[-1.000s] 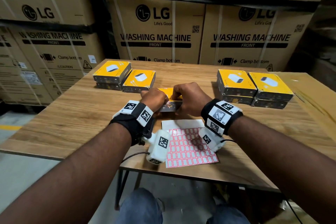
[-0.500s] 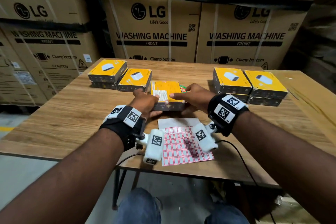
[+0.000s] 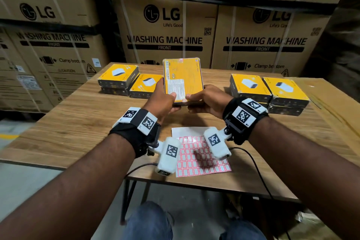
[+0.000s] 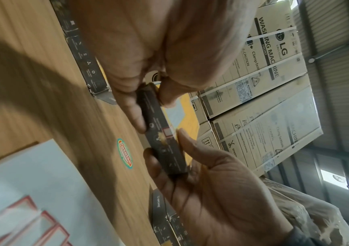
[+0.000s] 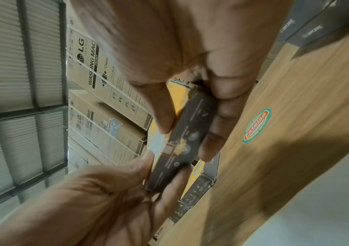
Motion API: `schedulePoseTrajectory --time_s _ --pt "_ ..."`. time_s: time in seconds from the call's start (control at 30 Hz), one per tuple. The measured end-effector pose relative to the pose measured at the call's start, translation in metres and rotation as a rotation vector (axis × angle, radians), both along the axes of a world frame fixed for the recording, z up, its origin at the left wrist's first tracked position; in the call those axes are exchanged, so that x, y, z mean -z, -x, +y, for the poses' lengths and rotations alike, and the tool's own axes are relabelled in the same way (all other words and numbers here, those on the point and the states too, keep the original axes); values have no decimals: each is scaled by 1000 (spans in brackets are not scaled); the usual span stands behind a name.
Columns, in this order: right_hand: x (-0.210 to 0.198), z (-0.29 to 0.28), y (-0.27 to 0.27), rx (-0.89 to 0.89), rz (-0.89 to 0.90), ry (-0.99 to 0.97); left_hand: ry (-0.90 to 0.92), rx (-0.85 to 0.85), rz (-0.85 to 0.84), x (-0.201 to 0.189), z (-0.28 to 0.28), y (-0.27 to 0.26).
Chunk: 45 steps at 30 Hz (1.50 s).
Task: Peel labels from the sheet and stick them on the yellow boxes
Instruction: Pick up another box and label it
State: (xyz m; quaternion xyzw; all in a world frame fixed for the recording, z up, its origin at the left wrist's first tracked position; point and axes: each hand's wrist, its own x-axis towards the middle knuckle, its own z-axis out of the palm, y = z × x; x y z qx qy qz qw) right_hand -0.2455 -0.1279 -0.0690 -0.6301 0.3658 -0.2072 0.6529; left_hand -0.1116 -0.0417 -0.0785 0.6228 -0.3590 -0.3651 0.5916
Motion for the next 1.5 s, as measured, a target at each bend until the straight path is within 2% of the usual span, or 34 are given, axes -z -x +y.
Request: schedulePoseTrajectory --time_s 0.33,0.47,0.57,0.67,0.73,0.8,0.87,1.0,1.1,1.23,1.37,1.43,1.5 --pt "-2 4 5 -52 -25 -53 -54 63 -248 5 2 1" --pt "5 1 7 -87 -8 10 -24 86 -107 0 -5 4" --pt "9 2 6 -43 18 67 -19 48 -20 -4 -5 8" --pt "10 0 5 14 19 39 0 -5 119 -3 -3 8" --pt "7 1 5 34 -4 -23 19 -2 115 -1 -2 7" --pt "4 2 5 60 -45 -94 23 55 10 1 0 8" --pt "3 3 6 64 -74 -129 19 107 -189 8 0 4" --pt "3 1 7 58 -85 -126 -19 -31 -638 13 2 2" --pt "2 0 9 62 -66 -118 -57 -77 -653 11 3 3" --pt "6 -5 8 42 2 52 -43 -34 -529 8 1 1" --pt "6 -9 15 -23 137 407 13 -6 -510 2 2 0" --pt "6 -14 17 47 252 632 54 0 -526 1 2 -1" --pt "9 -21 17 134 270 754 78 -6 -551 -1 1 -2"
